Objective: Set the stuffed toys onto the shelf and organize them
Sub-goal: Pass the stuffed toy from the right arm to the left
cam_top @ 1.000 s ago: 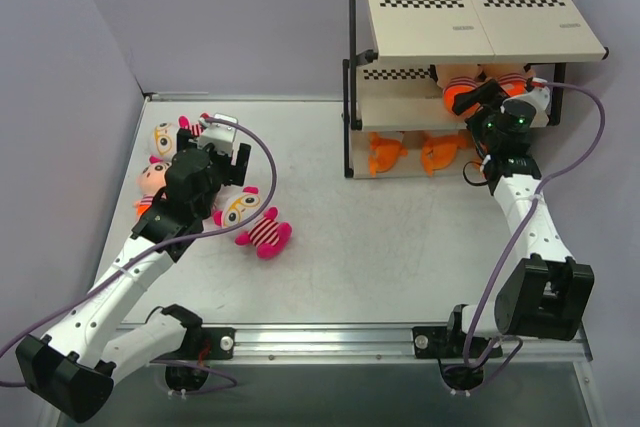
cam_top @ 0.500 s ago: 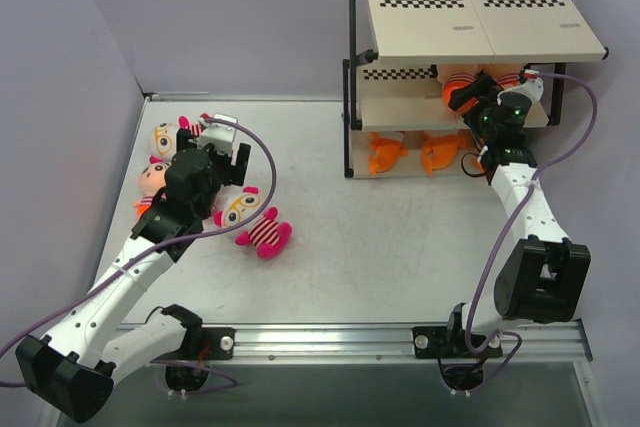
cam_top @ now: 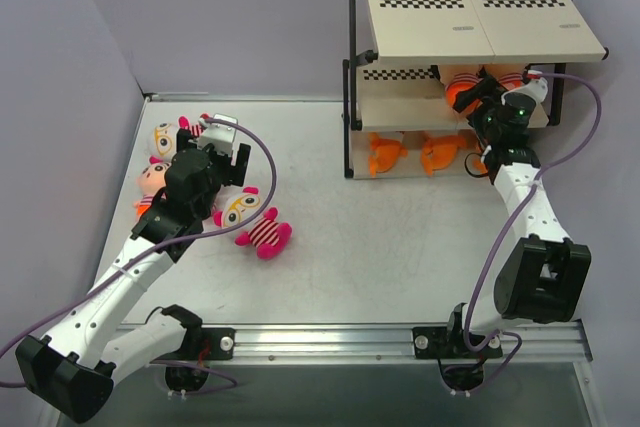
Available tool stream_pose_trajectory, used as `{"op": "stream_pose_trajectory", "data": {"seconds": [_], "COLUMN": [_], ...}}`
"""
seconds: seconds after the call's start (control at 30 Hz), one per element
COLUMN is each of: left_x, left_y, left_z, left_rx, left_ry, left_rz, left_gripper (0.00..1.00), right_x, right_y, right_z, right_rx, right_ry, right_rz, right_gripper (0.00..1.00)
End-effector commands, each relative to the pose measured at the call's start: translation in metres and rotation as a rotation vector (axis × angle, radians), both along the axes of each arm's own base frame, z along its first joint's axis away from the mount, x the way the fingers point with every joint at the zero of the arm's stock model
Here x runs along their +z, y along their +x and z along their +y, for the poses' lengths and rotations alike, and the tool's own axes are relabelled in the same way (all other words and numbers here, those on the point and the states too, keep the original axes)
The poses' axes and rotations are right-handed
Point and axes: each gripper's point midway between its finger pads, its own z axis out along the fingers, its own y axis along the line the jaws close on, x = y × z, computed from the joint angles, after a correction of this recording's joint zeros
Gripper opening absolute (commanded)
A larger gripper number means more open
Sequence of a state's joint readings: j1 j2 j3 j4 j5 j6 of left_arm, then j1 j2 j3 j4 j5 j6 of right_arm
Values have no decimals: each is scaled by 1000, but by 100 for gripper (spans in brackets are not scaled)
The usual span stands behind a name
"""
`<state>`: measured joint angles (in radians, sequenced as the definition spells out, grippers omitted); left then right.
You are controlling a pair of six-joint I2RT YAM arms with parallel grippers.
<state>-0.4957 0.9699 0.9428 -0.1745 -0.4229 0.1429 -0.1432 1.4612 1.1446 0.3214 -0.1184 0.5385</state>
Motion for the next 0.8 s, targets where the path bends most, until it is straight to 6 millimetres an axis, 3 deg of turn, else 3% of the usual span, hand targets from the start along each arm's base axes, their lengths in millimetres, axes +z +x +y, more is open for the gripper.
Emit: {"op": "stream_pose_trajectory", "data": {"seconds": [0.0,0.2,0.4,0.63,0.7,0.77], "left_x": [14,15,15,10,6,-1], "left_y": [1,1,1,3,5,9], "left_z": [0,0,-1,-7,-10,-15], "left_rx": [5,5,3,-9,-14,-23], "left_ry": [-15,-14,-20,-52,-61,-72], "left_rz": [-51,-52,-50,-31,-18,5], "left_gripper": [91,91,91,91,91,91], "right_x": [41,51,72,86,80,96], "right_y": [-7,-10,-27,-78,-95,-113], "right_z": [-12,-6,6,4,2,-4], "right_rx": [-37,-2,51,24,6,-38], "right_ry": [-53,-62,-56,-103,-115,-146], "right_rz": [-77,-88,-109,-45,3,-27], "right_gripper": [80,81,83,91,91,92]}}
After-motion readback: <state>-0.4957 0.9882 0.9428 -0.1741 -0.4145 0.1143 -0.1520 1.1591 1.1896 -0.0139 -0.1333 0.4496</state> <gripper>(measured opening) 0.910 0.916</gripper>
